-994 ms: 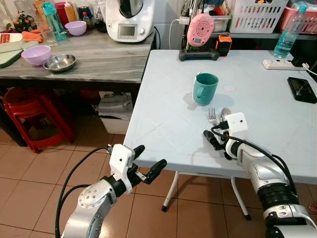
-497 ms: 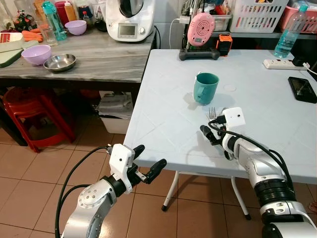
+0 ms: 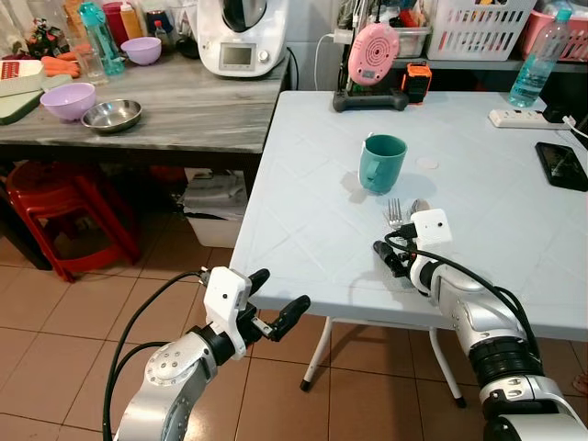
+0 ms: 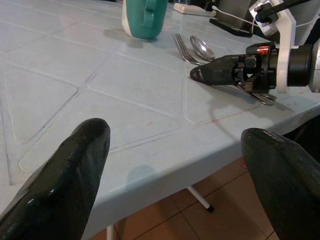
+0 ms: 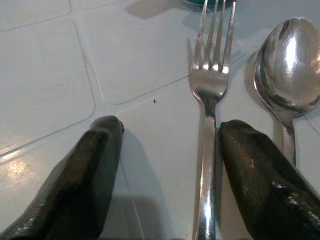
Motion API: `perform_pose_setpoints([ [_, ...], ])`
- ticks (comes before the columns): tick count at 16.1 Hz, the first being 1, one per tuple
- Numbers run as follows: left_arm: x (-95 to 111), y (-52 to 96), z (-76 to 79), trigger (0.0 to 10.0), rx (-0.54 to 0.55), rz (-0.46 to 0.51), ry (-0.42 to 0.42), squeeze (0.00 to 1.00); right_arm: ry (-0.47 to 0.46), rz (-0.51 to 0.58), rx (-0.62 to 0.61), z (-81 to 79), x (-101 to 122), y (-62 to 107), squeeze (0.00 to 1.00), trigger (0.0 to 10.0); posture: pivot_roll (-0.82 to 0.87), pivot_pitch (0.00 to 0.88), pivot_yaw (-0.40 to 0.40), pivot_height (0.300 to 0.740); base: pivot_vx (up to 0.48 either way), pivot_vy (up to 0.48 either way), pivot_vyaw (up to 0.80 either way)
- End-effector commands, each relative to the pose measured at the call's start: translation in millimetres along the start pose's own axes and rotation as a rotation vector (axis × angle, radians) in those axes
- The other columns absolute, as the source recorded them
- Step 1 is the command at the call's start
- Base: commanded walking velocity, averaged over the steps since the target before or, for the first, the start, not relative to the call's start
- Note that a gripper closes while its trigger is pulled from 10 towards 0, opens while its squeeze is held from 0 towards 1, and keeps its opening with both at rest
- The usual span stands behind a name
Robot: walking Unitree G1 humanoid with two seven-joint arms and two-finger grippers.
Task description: Setting the table
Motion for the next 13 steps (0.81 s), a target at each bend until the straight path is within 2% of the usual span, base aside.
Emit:
perform_pose_setpoints([
  [1, 3, 0.5, -2.4, 10.0, 0.004, -0.003, -0.019, 0.0, -0.012, -0.041, -0.048, 8.9, -12, 1.5, 0.0, 0.5, -0.03, 0.048, 0.037, 0.74, 0.0, 0.0, 0.0],
  [3, 3, 0.7, -2.9, 10.0, 0.005, -0.003, -0.021, 0.0, -0.04, -0.048, -0.061, 11.4, -18, 3.5, 0.0, 0.0, -0.03, 0.046, 0.038, 0.74, 0.0, 0.0, 0.0],
  [6, 3, -0.4, -1.6, 10.0, 0.0, 0.0, -0.022, 0.0, -0.124, -0.06, -0.079, 13.0, -27, 4.3, 0.0, 0.0, -0.04, 0.039, 0.038, 0.74, 0.0, 0.0, 0.0],
  [10, 6, -2.9, -2.6, 10.0, -0.008, 0.016, -0.019, 0.0, -0.169, -0.077, -0.084, 11.5, -34, 6.2, 0.0, 0.0, -0.04, 0.033, 0.034, 0.74, 0.0, 0.0, 0.0],
  [13, 6, -1.6, 3.1, 10.0, -0.071, 0.027, -0.006, 0.0, -0.204, -0.089, -0.082, 8.2, -38, 5.9, 0.0, 0.0, -0.04, 0.031, 0.034, 0.74, 0.0, 0.0, 0.0],
])
Point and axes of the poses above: a point about 5 cm out from each wrist's last joint towards the gripper, its own y axis pointing back from the gripper into the wrist, its own x axis along the axis of the wrist's last joint, z = x × y, the point moved 2 cm from there along -y, pointing out of the wrist towards the gripper, and after that the axes turned 15 degrees about -y, right-handed, at the moved point
